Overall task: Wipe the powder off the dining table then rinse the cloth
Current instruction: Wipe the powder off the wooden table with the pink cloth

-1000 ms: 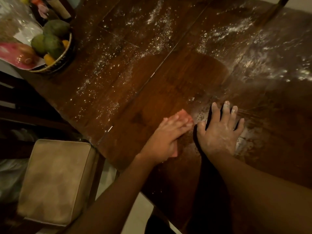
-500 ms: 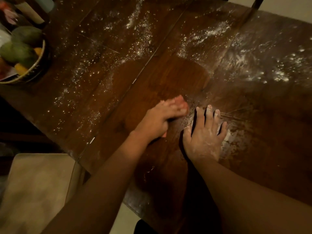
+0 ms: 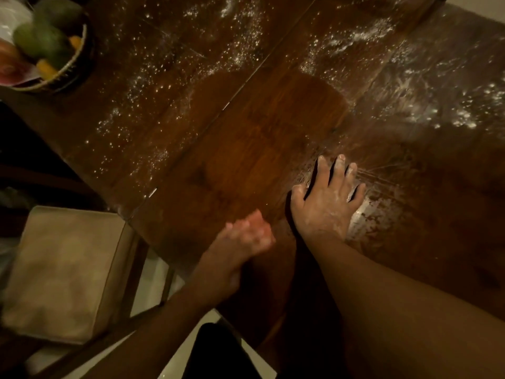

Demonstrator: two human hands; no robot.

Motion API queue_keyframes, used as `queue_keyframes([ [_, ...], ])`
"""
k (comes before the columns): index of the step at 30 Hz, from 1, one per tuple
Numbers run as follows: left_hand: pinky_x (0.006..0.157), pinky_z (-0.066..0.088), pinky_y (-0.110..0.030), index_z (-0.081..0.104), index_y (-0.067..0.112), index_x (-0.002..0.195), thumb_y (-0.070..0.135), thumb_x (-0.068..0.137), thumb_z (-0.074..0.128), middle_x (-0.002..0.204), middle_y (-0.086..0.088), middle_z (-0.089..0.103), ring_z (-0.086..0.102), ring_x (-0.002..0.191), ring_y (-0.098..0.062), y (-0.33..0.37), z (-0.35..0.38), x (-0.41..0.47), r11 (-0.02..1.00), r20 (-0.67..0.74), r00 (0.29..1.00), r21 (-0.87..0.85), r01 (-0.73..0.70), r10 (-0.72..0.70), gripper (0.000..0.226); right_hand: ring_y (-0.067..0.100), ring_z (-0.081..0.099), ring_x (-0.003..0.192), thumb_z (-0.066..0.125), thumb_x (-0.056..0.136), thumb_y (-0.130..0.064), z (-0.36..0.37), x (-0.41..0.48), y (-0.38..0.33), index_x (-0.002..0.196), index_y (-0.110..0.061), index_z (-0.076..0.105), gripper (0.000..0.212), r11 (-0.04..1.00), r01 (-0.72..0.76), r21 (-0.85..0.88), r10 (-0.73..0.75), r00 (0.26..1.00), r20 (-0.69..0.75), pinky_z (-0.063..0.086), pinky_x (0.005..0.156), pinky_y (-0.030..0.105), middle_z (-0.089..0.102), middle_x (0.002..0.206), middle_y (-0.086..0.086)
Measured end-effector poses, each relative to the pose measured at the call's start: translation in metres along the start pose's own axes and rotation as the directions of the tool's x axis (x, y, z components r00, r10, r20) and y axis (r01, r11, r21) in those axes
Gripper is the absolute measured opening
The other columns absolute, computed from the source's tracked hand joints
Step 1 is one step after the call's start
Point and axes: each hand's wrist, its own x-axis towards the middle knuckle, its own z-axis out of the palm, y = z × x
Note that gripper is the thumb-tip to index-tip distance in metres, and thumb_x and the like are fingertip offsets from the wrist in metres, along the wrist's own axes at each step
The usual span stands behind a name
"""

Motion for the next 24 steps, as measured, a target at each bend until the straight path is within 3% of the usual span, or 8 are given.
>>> queue_keyframes([
  [3,0.120,0.021,-0.050,0.044,0.029,0.147,0.002,0.081,0.055,0.159,0.010,0.034,0.027,0.150,-0.020,-0.010,-0.011,-0.049,0.989,0.162,0.976,0.026,-0.148,0.142,0.072,0.033,-0.004,0.155,0.033,0.096,-0.049,-0.001,-0.001,0.000,0.158,-0.023,0.017,0.069,1.000,0.001,-0.012,0.000,1.000,0.018,0.003,0.121,0.060,0.004,0.168,0.010],
  [6,0.122,0.020,-0.051,0.055,0.020,0.136,0.002,0.092,0.053,0.152,0.009,0.046,0.038,0.145,-0.016,-0.019,-0.020,-0.074,0.940,-0.018,0.968,-0.246,0.238,-0.250,0.048,0.033,-0.004,0.155,0.033,0.097,-0.049,-0.001,-0.001,0.000,0.159,-0.023,0.016,0.069,1.000,0.004,-0.019,-0.003,1.000,0.017,0.003,0.121,0.060,0.003,0.168,0.010],
  [10,0.106,0.045,-0.053,0.055,0.022,0.131,0.023,0.093,0.059,0.152,0.008,0.041,0.037,0.142,-0.012,0.027,0.026,-0.055,0.780,-0.303,0.720,-0.203,0.592,-0.625,0.039,0.033,-0.002,0.155,0.032,0.096,-0.049,0.000,-0.002,0.000,0.158,-0.022,0.017,0.070,1.000,0.011,-0.019,-0.011,1.000,0.008,0.005,0.121,0.061,0.005,0.168,0.011],
  [12,0.088,0.055,-0.053,0.052,0.030,0.127,0.049,0.079,0.069,0.153,0.028,0.028,0.027,0.140,0.007,0.056,0.055,-0.050,0.840,-0.229,0.812,-0.064,0.538,-0.538,0.055,0.034,-0.001,0.155,0.032,0.096,-0.050,0.002,-0.002,0.001,0.158,-0.021,0.017,0.070,1.000,0.015,-0.020,-0.016,1.000,-0.002,0.006,0.121,0.062,0.006,0.168,0.012],
  [14,0.109,0.042,-0.054,0.034,0.034,0.149,0.017,0.080,0.071,0.161,0.019,0.022,0.022,0.149,-0.007,0.069,0.073,-0.073,0.959,-0.036,0.968,0.133,0.250,-0.247,0.080,0.034,-0.001,0.154,0.032,0.096,-0.051,0.003,-0.002,0.001,0.158,-0.021,0.017,0.071,0.999,0.020,-0.030,-0.020,1.000,-0.008,0.006,0.121,0.062,0.006,0.168,0.012],
  [17,0.123,0.015,-0.047,0.010,0.043,0.155,0.006,0.084,0.065,0.166,0.015,0.004,0.000,0.154,-0.014,0.058,0.046,-0.070,0.964,0.021,0.980,0.186,0.191,-0.198,0.097,0.034,-0.005,0.154,0.033,0.095,-0.054,0.003,0.000,0.004,0.159,-0.021,0.014,0.074,0.999,0.032,-0.031,-0.031,0.999,0.021,0.003,0.121,0.061,0.002,0.168,0.012],
  [20,0.123,0.011,-0.054,0.015,0.041,0.154,0.004,0.082,0.069,0.166,0.012,0.002,-0.004,0.152,-0.016,0.021,0.015,-0.016,0.857,-0.159,0.855,0.082,0.509,-0.493,0.098,0.031,-0.009,0.154,0.036,0.094,-0.053,0.001,-0.001,0.009,0.159,-0.024,0.012,0.075,0.998,0.065,0.024,-0.067,0.996,0.060,-0.002,0.122,0.058,0.000,0.169,0.009],
  [24,0.124,0.006,-0.054,0.020,0.022,0.157,0.011,0.087,0.048,0.166,0.001,0.011,0.001,0.153,-0.024,-0.003,-0.031,0.066,0.728,-0.313,0.671,-0.115,0.676,-0.673,0.076,0.017,-0.011,0.155,0.029,0.099,-0.050,-0.013,-0.008,0.054,0.159,-0.036,0.009,0.064,0.951,0.305,0.041,-0.308,0.942,0.131,-0.006,0.124,0.044,-0.001,0.169,-0.004],
])
